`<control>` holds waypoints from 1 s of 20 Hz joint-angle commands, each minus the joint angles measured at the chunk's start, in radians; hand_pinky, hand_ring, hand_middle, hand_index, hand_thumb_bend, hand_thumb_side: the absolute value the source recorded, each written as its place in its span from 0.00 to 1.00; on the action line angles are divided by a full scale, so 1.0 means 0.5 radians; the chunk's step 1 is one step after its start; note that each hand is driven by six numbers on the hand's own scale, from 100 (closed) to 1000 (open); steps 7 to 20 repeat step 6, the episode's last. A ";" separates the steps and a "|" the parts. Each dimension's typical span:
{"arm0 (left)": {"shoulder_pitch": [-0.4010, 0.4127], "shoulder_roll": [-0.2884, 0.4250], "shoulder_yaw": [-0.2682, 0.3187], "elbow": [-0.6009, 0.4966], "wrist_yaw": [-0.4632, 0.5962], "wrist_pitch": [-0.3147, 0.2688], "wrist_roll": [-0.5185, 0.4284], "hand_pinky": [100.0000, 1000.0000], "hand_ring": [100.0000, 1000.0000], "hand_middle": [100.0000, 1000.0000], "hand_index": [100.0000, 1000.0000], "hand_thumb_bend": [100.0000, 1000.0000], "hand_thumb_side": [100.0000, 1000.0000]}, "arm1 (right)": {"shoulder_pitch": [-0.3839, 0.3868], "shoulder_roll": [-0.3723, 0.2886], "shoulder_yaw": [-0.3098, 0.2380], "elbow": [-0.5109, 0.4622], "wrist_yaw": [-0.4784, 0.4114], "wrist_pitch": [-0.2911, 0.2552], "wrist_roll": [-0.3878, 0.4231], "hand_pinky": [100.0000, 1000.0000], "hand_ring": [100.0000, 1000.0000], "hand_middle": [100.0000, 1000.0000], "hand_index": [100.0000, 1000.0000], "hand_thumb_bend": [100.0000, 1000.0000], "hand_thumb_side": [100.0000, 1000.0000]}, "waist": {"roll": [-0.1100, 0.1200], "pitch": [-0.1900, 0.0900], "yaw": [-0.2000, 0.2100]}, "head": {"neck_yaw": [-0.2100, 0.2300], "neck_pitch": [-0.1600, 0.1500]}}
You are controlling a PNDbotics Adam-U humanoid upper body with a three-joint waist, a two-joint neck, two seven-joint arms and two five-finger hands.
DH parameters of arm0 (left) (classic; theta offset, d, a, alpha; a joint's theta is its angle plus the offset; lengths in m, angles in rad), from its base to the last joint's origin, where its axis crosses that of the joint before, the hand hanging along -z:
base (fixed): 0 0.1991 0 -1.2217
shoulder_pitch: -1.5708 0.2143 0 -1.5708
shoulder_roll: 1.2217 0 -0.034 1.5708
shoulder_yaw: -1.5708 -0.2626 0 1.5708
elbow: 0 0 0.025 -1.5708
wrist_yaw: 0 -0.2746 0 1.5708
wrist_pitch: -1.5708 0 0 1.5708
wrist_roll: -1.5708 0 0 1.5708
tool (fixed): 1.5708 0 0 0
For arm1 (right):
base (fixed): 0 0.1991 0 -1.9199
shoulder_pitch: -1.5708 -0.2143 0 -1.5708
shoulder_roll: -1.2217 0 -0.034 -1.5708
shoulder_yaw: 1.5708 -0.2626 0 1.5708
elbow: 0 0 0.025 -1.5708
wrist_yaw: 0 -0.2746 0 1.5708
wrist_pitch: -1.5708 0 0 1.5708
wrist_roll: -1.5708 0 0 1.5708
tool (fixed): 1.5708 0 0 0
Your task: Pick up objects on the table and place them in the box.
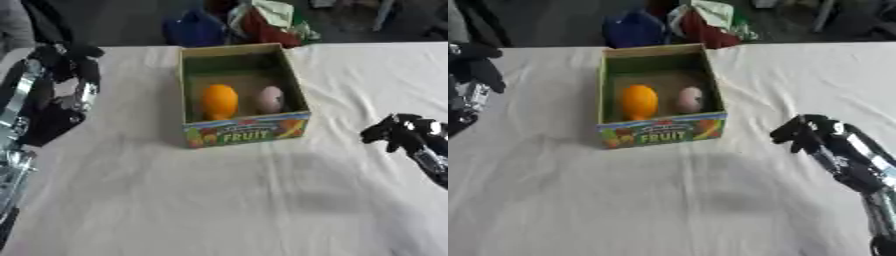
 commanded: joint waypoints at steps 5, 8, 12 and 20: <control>0.030 -0.062 0.008 0.052 -0.039 0.008 -0.078 0.48 0.37 0.39 0.69 0.00 0.46 | -0.021 -0.033 -0.019 -0.039 -0.017 0.008 -0.012 0.70 0.71 0.56 0.54 0.00 0.52 | -0.012 -0.032 -0.006 | 0.020 0.081; 0.032 -0.066 0.007 0.061 -0.045 0.007 -0.082 0.48 0.37 0.39 0.69 0.00 0.46 | -0.021 -0.033 -0.019 -0.039 -0.016 0.008 -0.014 0.70 0.71 0.56 0.54 0.00 0.52 | -0.012 -0.031 -0.006 | 0.021 0.083; 0.032 -0.066 0.007 0.061 -0.045 0.007 -0.082 0.48 0.37 0.39 0.69 0.00 0.46 | -0.021 -0.033 -0.019 -0.039 -0.016 0.008 -0.014 0.70 0.71 0.56 0.54 0.00 0.52 | -0.012 -0.031 -0.006 | 0.021 0.083; 0.032 -0.066 0.007 0.061 -0.045 0.007 -0.082 0.48 0.37 0.39 0.69 0.00 0.46 | -0.021 -0.033 -0.019 -0.039 -0.016 0.008 -0.014 0.70 0.71 0.56 0.54 0.00 0.52 | -0.012 -0.031 -0.006 | 0.021 0.083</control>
